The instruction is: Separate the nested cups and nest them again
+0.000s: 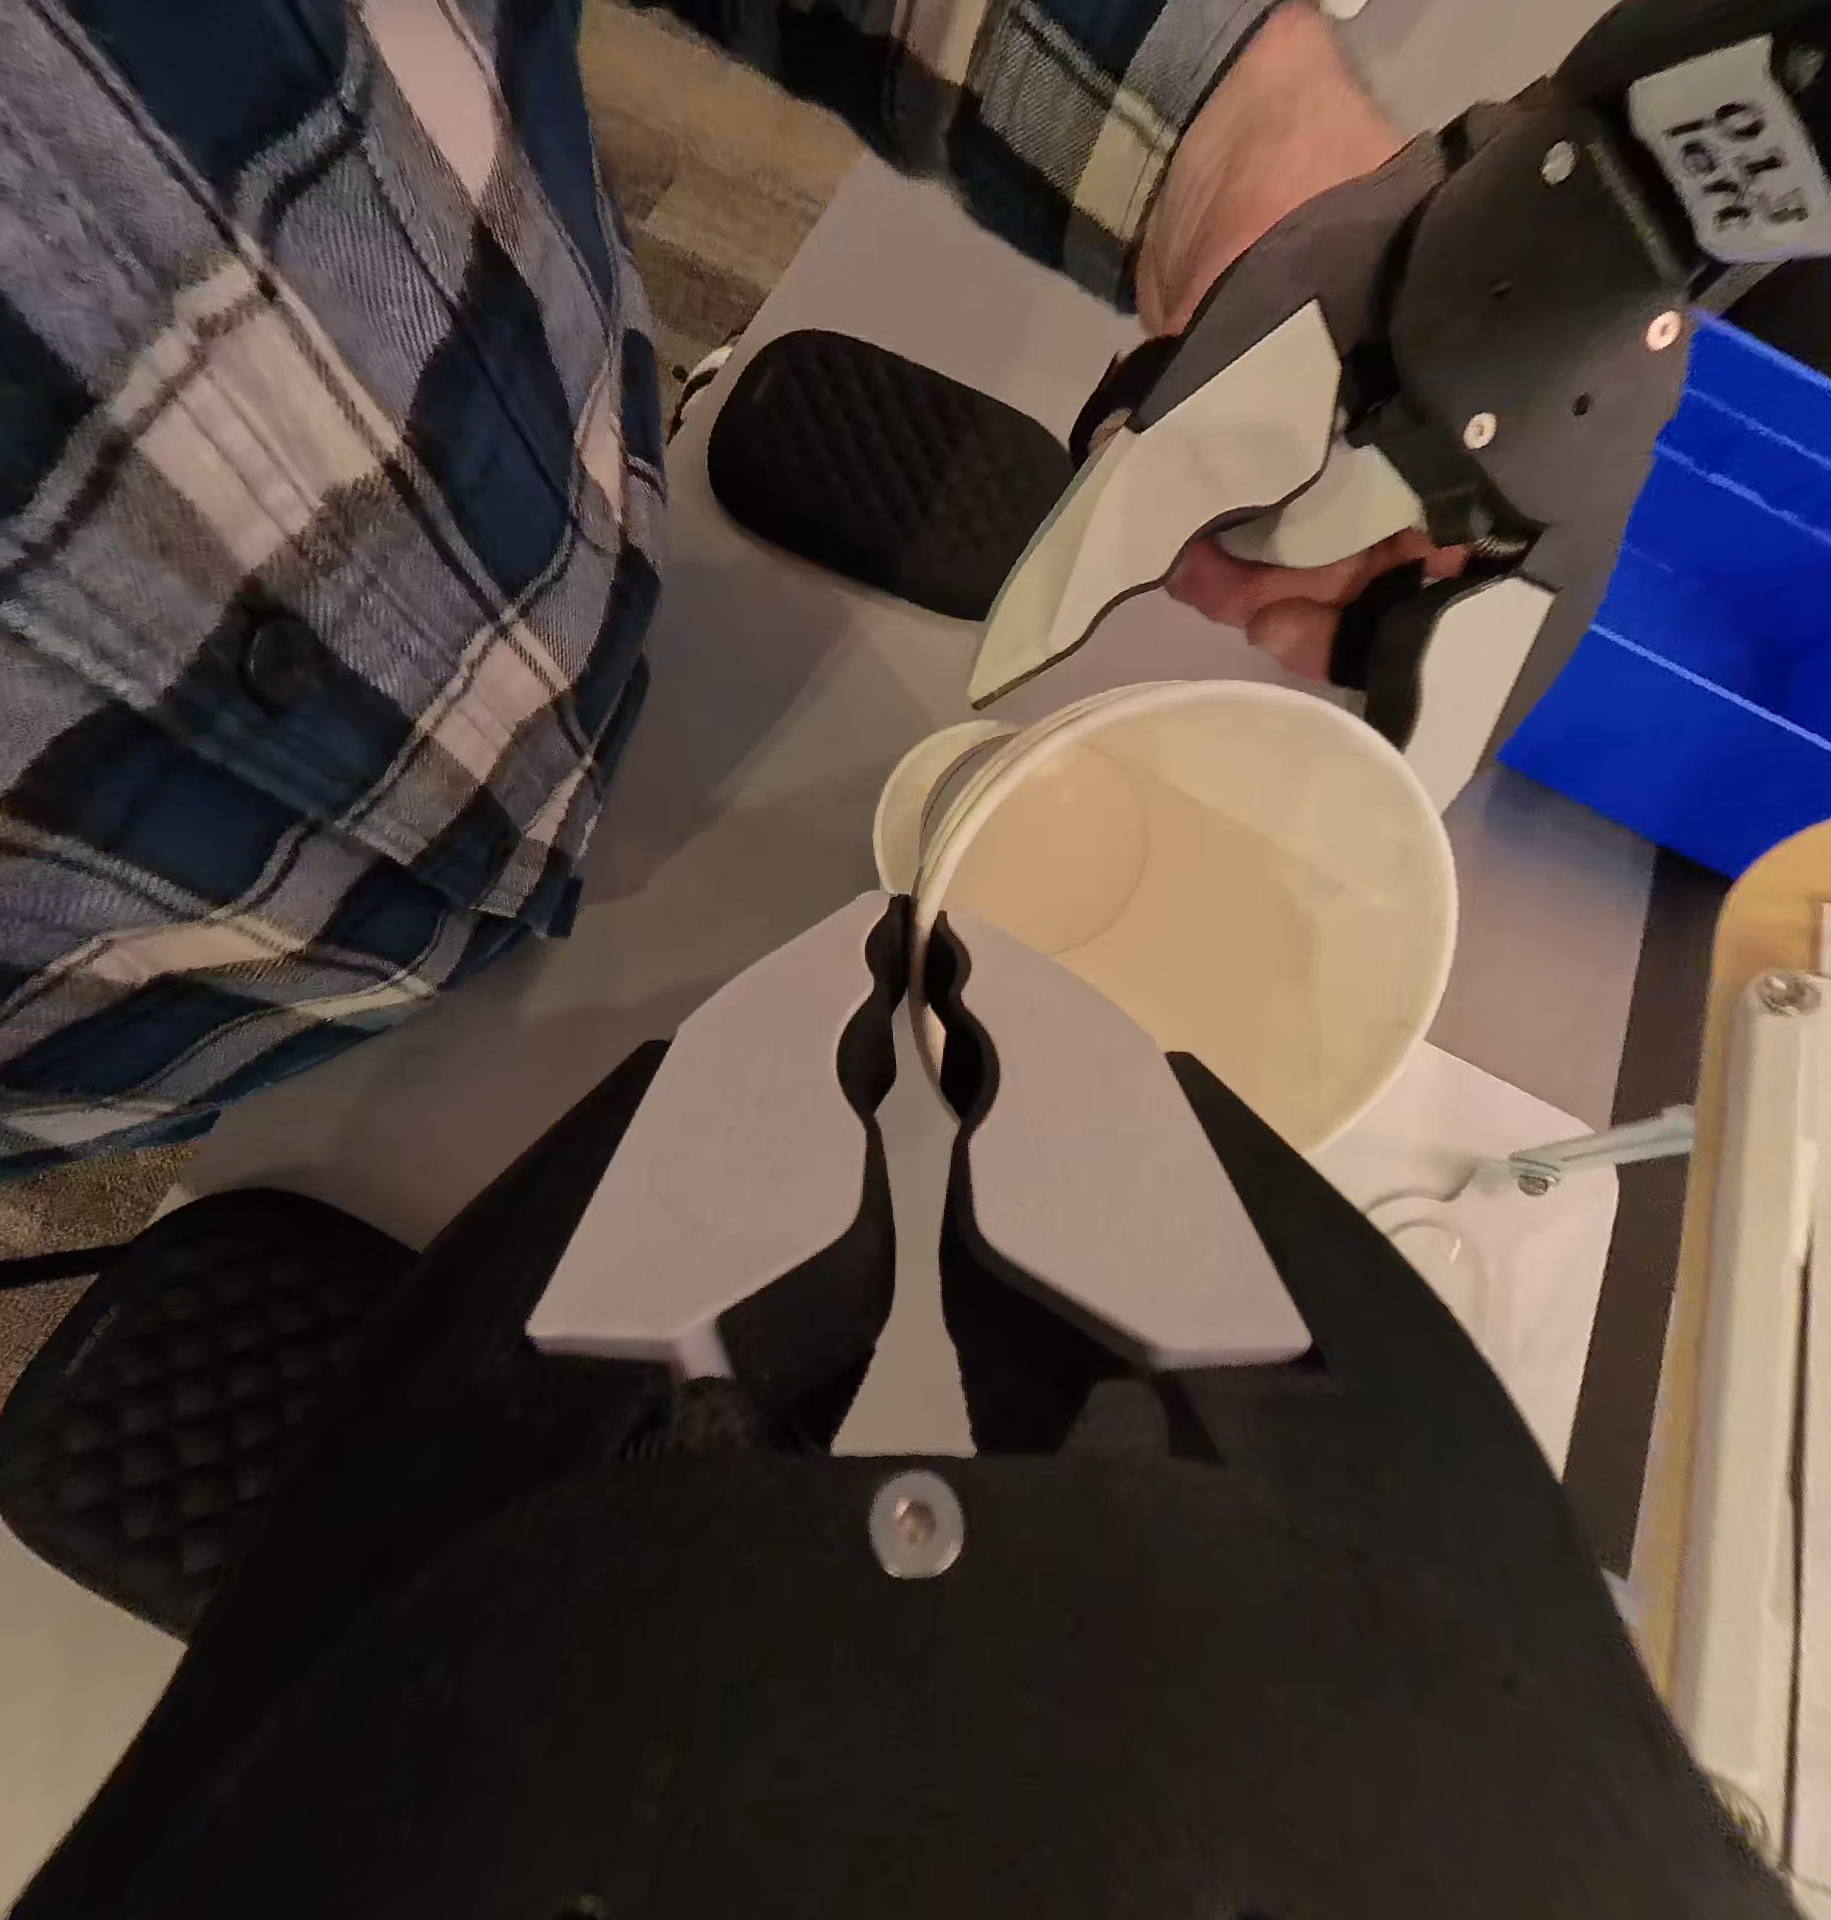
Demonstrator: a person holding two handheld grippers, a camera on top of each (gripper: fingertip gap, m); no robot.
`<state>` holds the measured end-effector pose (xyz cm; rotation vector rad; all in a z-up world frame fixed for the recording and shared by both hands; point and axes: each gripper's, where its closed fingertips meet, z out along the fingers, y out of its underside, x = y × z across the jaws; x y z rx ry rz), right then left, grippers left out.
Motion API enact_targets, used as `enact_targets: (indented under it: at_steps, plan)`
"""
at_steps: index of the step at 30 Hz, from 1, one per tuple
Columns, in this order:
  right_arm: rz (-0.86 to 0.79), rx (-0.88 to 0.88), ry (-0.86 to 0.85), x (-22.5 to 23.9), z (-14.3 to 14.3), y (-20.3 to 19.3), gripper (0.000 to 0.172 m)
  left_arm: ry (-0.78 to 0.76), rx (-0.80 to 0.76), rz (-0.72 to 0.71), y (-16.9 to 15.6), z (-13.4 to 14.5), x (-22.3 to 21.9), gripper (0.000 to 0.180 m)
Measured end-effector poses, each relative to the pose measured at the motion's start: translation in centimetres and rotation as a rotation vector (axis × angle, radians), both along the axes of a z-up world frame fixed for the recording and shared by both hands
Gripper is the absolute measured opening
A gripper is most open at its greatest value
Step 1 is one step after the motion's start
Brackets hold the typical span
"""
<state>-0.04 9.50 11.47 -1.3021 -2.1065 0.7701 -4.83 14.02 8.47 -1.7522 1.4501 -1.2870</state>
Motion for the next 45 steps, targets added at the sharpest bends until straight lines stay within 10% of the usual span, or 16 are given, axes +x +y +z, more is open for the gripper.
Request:
enact_targets:
  at_steps: [19, 45]
  plan:
    - [0.059, 0.114, -0.301, -3.1, -5.7, -1.3, 0.004, 0.289, 0.113, 0.049, -2.9, -11.5, -4.8, 0.119]
    - [-0.008, 0.001, -0.350, -2.5, -9.5, -1.8, 0.004, 0.224, 0.135, -0.036, -3.5, -14.2, -0.2, 0.085]
